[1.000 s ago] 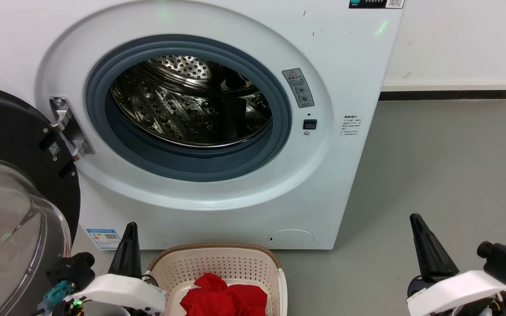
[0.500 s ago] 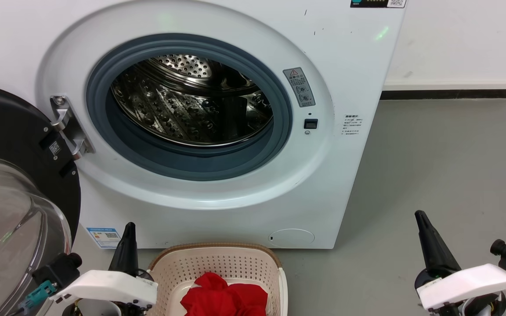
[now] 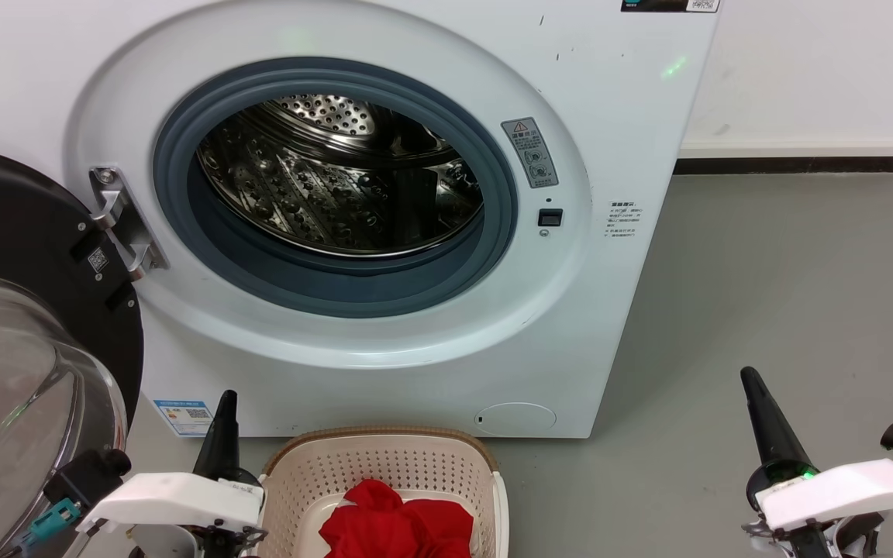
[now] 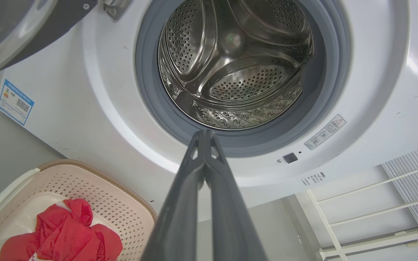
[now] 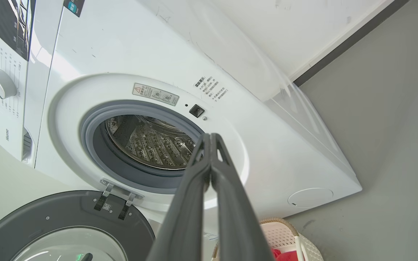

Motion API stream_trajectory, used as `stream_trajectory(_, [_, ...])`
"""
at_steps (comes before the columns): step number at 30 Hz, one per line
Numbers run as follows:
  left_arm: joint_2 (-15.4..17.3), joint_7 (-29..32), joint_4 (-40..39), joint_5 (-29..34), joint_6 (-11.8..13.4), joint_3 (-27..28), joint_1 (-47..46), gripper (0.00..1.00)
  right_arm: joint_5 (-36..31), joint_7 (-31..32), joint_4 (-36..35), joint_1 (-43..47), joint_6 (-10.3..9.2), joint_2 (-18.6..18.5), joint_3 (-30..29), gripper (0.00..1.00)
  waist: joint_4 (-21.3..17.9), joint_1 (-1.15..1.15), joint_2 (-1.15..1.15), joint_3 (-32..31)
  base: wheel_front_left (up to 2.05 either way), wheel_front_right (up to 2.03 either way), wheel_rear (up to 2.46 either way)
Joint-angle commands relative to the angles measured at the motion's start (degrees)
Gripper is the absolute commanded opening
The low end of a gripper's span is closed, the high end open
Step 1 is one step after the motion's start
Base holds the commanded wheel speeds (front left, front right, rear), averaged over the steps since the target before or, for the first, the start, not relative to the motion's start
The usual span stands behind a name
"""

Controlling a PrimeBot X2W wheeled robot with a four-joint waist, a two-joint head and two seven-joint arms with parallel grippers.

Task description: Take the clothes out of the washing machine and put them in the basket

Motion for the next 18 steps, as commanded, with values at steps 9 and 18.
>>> stream_trajectory(9, [0.0,1.6,0.1,-6.9,-1.0,1.0,-2.0,0.00,7.2,0.7,1.0,-2.4,0.01,-0.4,-0.7,0.00,0.1,0.00,0.00,0.1,0.00,0.00,0.00])
stream_trajectory(18, [-0.2,2.9,0.6,-12.5,-1.6,1.6,-2.3,0.00,13.0,1.3,2.2,-3.0,0.01,-0.4,-1.3,0.00,0.2,-0.01,0.00,0.2,0.00,0.00,0.00])
